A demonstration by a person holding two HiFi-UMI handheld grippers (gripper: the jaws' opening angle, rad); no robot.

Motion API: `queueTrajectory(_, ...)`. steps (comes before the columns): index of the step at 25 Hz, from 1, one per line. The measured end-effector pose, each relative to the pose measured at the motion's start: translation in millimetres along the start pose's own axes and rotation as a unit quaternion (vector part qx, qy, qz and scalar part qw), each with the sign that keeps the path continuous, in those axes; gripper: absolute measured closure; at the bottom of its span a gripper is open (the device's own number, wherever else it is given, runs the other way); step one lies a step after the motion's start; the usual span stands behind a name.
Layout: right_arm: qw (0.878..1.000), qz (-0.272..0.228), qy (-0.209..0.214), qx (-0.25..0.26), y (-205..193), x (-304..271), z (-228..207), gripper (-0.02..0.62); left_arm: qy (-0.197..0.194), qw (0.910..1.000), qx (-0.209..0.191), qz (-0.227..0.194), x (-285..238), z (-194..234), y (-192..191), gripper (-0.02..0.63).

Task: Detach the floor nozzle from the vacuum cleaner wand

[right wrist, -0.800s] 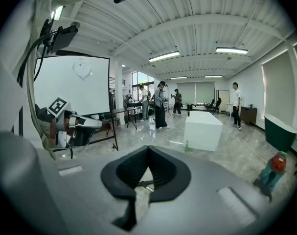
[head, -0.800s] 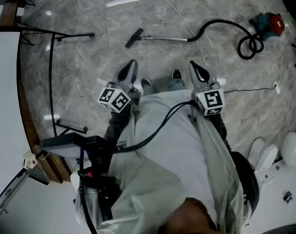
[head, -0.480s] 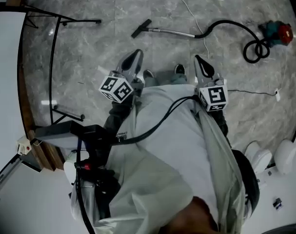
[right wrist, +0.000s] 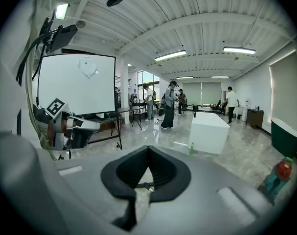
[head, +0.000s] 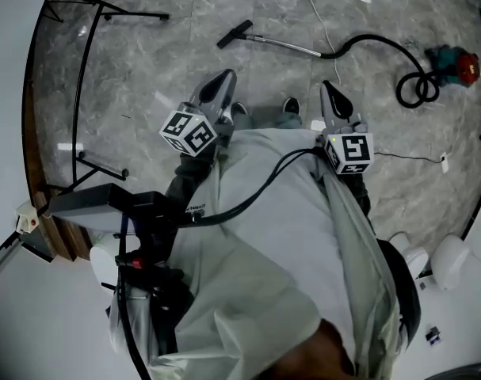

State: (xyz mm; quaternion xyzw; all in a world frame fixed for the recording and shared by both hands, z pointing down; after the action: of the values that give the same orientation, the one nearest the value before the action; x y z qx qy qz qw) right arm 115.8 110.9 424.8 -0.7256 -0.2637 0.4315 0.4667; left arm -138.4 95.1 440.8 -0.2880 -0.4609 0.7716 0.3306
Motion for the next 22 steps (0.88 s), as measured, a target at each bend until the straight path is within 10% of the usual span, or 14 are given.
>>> queueTrajectory(7, 1.0, 0.014, -0.024, -0.013, 4.8, -15.3, 29.9, 0.598, -0.01, 0.9999, -0.001, -0.003, 34.6, 35.3, 10.9, 0.606)
queueTrajectory(13, 0.991, 0.083, -0.034, 0.096, -9.3, -30.8, 23.8, 0.598, -0.031, 0.999, 0.01, 0.032, 31.3, 65.8, -2.1, 0.604)
queueTrajectory(22, 0.97, 0.161, 0.024, 0.183, -56.4, -129.9, -73.8, 0.598, 0.037, 0.9946, 0.04, 0.088, -58.4, 126.0, -46.9, 0.605)
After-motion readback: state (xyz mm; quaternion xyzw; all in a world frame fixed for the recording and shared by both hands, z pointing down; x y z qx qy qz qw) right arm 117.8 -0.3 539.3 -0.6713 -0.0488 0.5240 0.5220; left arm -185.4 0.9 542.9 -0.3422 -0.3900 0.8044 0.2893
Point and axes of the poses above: the fingertips, and each gripper's own axes: x backward along the fingers, z to its left, y out of its top, the point moved 4 cm from there along x, backward along the fingers, and after that the axes turned 11 degrees about -x, right-handed, at the moved point
